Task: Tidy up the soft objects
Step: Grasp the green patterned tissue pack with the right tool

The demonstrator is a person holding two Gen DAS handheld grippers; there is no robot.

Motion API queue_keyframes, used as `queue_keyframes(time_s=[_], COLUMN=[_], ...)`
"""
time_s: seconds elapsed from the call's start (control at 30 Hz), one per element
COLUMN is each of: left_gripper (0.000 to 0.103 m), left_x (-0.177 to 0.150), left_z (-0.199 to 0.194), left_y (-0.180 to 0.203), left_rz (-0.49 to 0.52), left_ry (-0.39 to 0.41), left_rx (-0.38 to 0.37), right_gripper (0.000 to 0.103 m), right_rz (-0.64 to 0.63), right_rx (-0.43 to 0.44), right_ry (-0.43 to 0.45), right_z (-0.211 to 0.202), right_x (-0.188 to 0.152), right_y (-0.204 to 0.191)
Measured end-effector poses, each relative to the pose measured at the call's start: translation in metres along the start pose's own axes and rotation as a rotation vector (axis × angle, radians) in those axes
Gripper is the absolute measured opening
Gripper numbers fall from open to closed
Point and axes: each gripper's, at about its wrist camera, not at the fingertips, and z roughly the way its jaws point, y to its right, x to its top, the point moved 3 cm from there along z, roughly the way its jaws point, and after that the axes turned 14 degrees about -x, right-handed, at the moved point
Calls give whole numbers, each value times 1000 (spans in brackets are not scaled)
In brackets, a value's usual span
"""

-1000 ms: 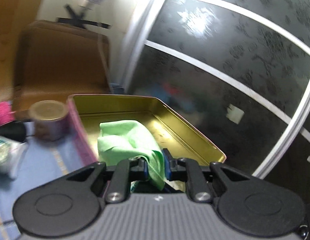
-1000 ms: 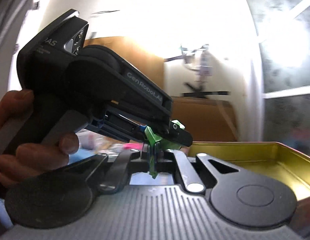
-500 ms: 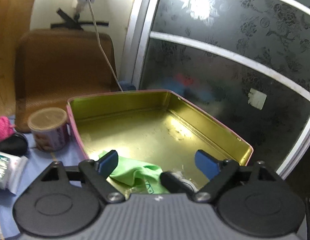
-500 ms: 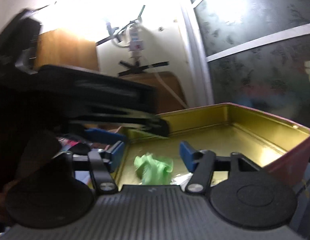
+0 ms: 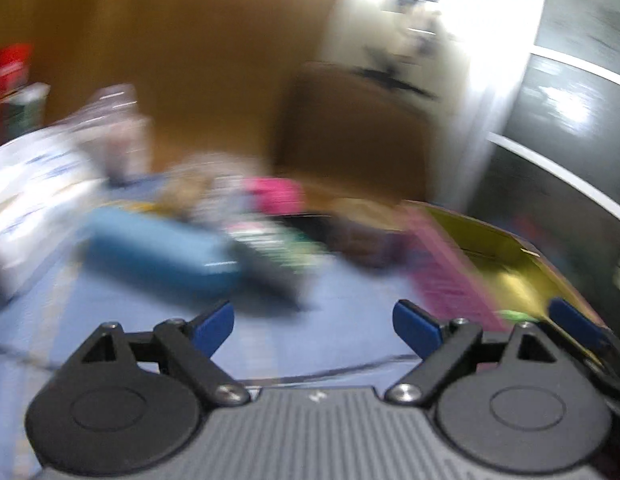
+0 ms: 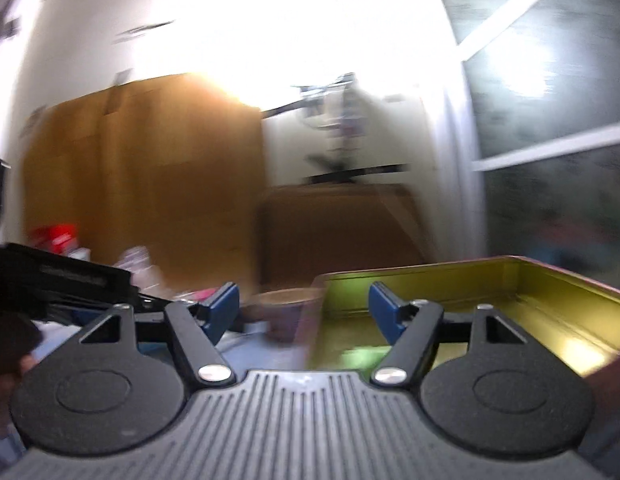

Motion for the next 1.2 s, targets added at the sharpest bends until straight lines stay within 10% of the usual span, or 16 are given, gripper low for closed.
queue_keyframes(time_s=[0.17, 0.3, 0.67, 1.2], left_gripper=[90, 89, 94, 98], left_x=[-2, -2, -4, -6], left_z=[-21, -30, -36, -34], left_y=[-64, -89, -90, -89], left_rz=[-104, -250, -263, -259], left_ry=[83, 153, 196, 185], left_rx=[164, 137, 111, 98], right_gripper=[83, 88, 100, 75], right_rz=[-17, 12, 154, 42], right_rx=[189, 148, 68, 93], right_ry=[-194, -260, -482, -453], right_z=[47, 98, 196, 161], right_x=[-2, 2, -8, -17], right_y=[-58, -92, -140, -120])
